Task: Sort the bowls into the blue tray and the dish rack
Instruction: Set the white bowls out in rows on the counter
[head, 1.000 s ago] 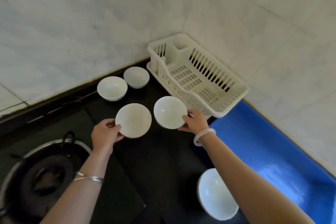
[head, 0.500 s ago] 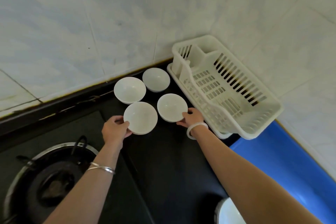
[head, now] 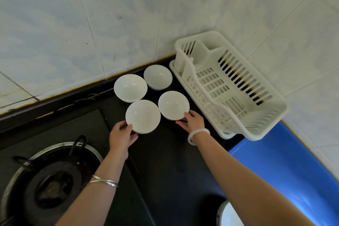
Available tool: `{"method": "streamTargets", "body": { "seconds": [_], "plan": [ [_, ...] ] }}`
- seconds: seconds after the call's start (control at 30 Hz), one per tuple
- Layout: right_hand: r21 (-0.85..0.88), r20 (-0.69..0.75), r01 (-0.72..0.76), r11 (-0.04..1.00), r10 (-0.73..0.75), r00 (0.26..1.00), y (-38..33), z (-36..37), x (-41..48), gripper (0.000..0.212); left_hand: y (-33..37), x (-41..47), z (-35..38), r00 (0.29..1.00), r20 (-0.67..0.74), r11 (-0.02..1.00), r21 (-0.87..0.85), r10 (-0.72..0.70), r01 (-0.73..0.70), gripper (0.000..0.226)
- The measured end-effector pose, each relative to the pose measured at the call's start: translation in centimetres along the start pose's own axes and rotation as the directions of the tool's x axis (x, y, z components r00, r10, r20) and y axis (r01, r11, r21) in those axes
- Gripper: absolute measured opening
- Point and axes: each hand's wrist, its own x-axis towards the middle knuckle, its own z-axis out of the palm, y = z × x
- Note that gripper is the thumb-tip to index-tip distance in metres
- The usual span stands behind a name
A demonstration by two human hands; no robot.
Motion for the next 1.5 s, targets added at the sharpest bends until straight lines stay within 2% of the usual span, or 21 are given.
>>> {"method": "streamTargets", "body": {
  "seconds": [0.1,0.23,0.67,0.83,0.93,1.03,1.17,1.27,1.4,1.5],
  "plan": [
    [0.087,-0.023,0.019,0.996,-0.017,1.0,0.5,0.4,-0.1,0.035,-0.5,-0.8,0.6,0.998,-0.008,0.986,-0.156,-0.068,0.066,0.03],
    [0.116,-0.038,0.023,0.993,-0.019,0.999,0.1,1.2,0.2,0.035,-0.5,-1.5,1.2,0.994,-0.011,0.966,-0.239,-0.109,0.103,0.029],
    [0.095,-0.025,-0.053,0.994,0.055,0.998,-1.1,1.7,-0.5,0.043,-0.8,-1.6,1.8,0.991,-0.066,0.959,-0.268,-0.119,0.097,0.025],
    [-0.058,0.078,-0.076,0.995,0.081,0.994,-1.7,0.5,-2.2,0.047,-1.3,-2.1,1.8,0.996,-0.043,0.969,-0.24,-0.079,0.067,0.037],
    [-0.147,0.108,0.023,0.989,-0.007,0.994,-1.8,-1.2,-3.8,0.046,-2.3,-3.3,1.7,0.998,-0.014,0.984,-0.17,-0.061,0.058,0.048],
    [-0.237,0.119,0.123,0.964,-0.097,0.988,-1.9,-4.1,-6.4,0.039,-4.1,-5.4,1.7,0.998,0.042,0.999,-0.033,-0.04,0.042,0.047],
    [-0.441,0.121,0.245,0.864,-0.213,0.969,-0.8,-9.4,-10.6,0.03,-6.9,-9.0,2.4,0.969,0.246,0.978,0.204,-0.015,-0.037,0.035],
    [-0.577,0.103,0.275,0.769,-0.266,0.959,0.9,-13.8,-13.7,0.022,-8.9,-11.5,3.2,0.932,0.362,0.944,0.303,0.01,-0.128,0.03],
    [-0.768,-0.004,0.207,0.606,-0.327,0.945,4.2,-19.7,-17.4,0.021,-11.9,-14.8,4.3,0.858,0.51,0.811,0.479,0.054,-0.336,0.027],
    [-0.876,-0.104,0.095,0.473,-0.377,0.92,7.0,-23.4,-19.7,0.025,-14.2,-17.2,5.2,0.791,0.605,0.614,0.594,0.084,-0.52,0.028]
  ]
}}
